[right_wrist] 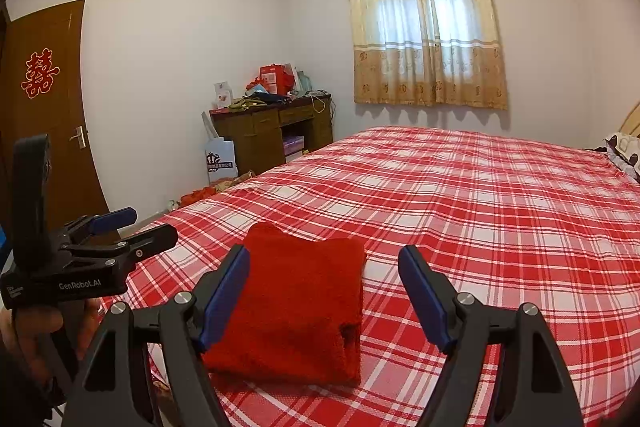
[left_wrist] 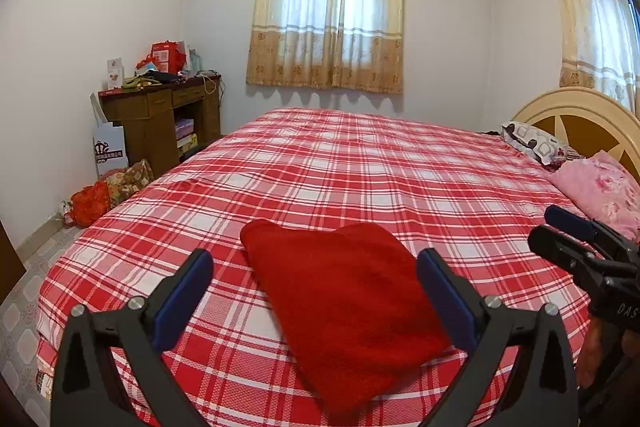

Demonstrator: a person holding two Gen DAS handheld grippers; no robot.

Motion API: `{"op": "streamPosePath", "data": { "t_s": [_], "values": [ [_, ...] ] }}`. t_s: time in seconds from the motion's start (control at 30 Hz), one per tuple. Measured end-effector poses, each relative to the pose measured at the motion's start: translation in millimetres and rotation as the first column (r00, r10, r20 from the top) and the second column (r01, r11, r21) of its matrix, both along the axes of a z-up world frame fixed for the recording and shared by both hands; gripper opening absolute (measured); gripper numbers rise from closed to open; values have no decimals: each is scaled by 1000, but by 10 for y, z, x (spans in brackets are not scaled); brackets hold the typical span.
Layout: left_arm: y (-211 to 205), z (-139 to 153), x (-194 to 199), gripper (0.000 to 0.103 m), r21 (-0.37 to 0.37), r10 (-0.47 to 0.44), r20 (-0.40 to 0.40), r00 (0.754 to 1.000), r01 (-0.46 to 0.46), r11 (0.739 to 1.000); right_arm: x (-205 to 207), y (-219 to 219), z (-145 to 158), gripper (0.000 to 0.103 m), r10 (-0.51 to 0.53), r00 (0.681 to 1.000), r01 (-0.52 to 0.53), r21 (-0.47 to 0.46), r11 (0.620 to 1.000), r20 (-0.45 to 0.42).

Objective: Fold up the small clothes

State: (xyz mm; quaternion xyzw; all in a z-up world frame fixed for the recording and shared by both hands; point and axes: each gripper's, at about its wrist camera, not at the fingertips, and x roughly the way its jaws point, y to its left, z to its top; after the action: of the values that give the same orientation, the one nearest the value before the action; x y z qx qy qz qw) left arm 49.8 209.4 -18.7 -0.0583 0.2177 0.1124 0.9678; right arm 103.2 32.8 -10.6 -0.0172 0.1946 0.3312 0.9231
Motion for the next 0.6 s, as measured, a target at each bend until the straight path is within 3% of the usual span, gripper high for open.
{"op": "streamPosePath", "data": {
  "t_s": [0.6],
  "values": [
    [-32, -20, -4, 103, -5, -3, -8, 1000, 3, 1000, -35, 12, -12, 77, 7, 1000, -7, -3, 1000, -13]
  ]
}}
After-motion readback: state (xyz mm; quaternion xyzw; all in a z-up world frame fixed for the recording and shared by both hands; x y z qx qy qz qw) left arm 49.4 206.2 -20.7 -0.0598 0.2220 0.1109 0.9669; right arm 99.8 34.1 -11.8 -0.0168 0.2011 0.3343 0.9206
